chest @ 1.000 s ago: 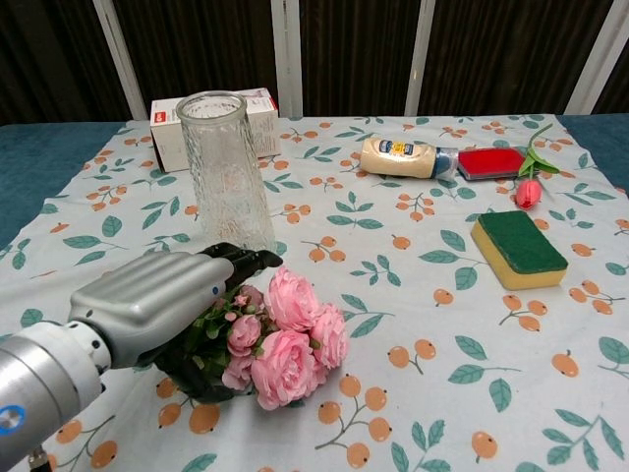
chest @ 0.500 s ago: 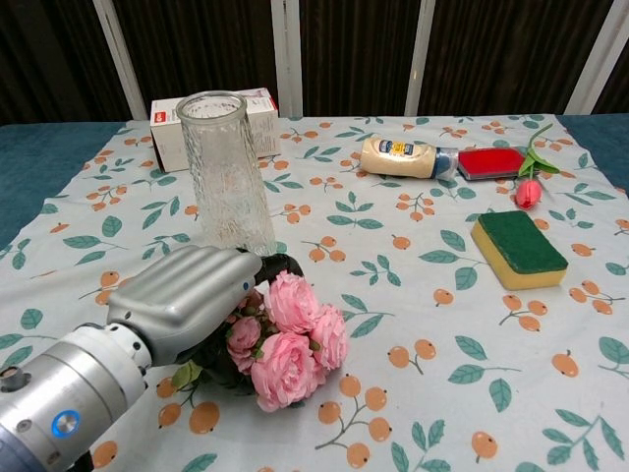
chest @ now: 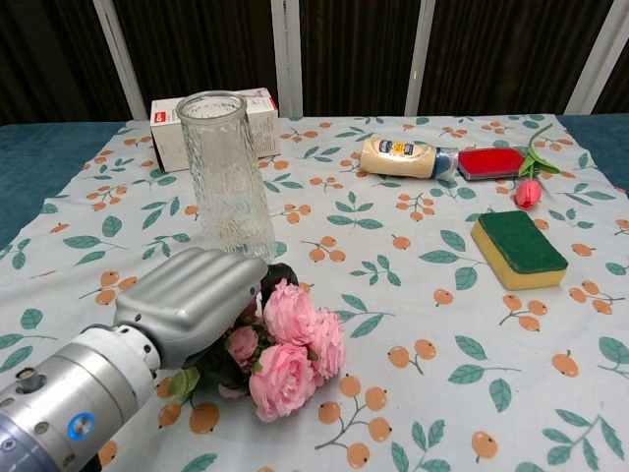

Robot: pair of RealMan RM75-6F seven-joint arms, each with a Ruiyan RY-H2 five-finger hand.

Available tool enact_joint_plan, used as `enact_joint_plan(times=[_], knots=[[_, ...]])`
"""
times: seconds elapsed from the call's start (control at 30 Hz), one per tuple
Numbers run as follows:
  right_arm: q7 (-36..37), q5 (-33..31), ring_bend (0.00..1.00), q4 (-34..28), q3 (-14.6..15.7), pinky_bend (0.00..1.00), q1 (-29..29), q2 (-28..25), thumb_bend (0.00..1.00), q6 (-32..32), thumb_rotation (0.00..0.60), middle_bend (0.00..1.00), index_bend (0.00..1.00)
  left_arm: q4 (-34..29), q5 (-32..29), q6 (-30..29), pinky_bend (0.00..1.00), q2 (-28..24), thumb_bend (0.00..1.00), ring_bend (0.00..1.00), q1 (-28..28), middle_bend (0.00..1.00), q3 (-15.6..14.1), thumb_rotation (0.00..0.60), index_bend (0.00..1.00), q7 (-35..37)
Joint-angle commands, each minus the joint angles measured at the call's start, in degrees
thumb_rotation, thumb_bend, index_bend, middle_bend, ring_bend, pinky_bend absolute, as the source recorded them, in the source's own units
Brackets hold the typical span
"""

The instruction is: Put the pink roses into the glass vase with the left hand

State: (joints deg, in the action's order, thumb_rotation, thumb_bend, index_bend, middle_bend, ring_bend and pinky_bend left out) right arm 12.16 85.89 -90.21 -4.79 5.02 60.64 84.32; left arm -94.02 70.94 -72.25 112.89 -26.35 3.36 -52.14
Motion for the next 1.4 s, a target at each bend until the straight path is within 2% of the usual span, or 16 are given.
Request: enact_joint_plan(times=[0.03,0.17,0.3,0.53,0.67,0.8,0.93,1.1,1.23,1.4], knots=[[0.3,0.1,0.14,0.0,0.0,0.15,0.0,0.0,0.33,0.0,0.600,0.06,0.13,0.8,0.9,-0.8,0.58,0.5,0.40,0.42,0.0,0.51,-0.1,0.600,0.40,0.5],[0.9,0.2,0.14,0.0,0.1,0.15,0.0,-0.2,0.33,-0.1,0.600,0.06,0.13,1.3,1.0,-1.5,0.64,0.5,0.45,0.47,0.1,0.55,-0.2,0.600,0.46,-0.6],[1.9,0.2,0.14,-0.3,0.2,0.15,0.0,-0.6,0.33,-0.3,0.600,0.06,0.13,1.3,0.3,-1.5,0.64,0.4,0.46,0.48,0.1,0.56,-0.1,0.600,0.47,-2.0],[1.8,0.0,0.14,0.1,0.1,0.15,0.2,-0.4,0.33,-0.6,0.600,0.06,0.13,-2.0,4.9,-2.5,0.64,-0.8,0.46,0.48,-0.4,0.55,0.7,0.600,0.47,4.0],[1.4,0.0,0.14,0.1,0.2,0.15,0.2,-0.3,0.33,-0.7,0.600,0.06,0.13,-7.8,10.4,-3.6,0.64,-3.3,0.46,0.48,-1.1,0.55,1.3,0.600,0.46,8.6],[1.0,0.0,0.14,0.0,0.2,0.15,0.3,-0.2,0.33,-0.8,0.600,0.06,0.13,-14.9,13.6,-3.9,0.63,-7.2,0.45,0.48,-2.0,0.55,2.6,0.600,0.45,8.7],[0.6,-0.1,0.14,-0.1,0.2,0.15,0.3,0.0,0.33,-0.8,0.600,0.06,0.13,-22.5,15.6,-2.5,0.62,-10.5,0.45,0.48,-3.8,0.55,6.0,0.600,0.45,10.4],[0.0,-0.3,0.14,-0.2,0.2,0.15,0.3,0.1,0.33,-1.0,0.600,0.06,0.13,-30.9,10.8,0.7,0.61,-15.4,0.44,0.48,-5.6,0.55,12.0,0.600,0.45,15.8],[-0.5,-0.6,0.14,-0.1,0.2,0.15,0.4,0.3,0.33,-1.3,0.600,0.06,0.13,-32.9,7.1,2.1,0.60,-19.1,0.44,0.48,-7.3,0.55,17.9,0.600,0.45,16.4],[-1.6,-1.3,0.14,0.1,0.2,0.15,0.7,0.7,0.33,-2.2,0.600,0.06,0.13,-34.8,-0.1,5.1,0.58,-23.2,0.44,0.48,-10.0,0.55,25.4,0.600,0.46,22.0]])
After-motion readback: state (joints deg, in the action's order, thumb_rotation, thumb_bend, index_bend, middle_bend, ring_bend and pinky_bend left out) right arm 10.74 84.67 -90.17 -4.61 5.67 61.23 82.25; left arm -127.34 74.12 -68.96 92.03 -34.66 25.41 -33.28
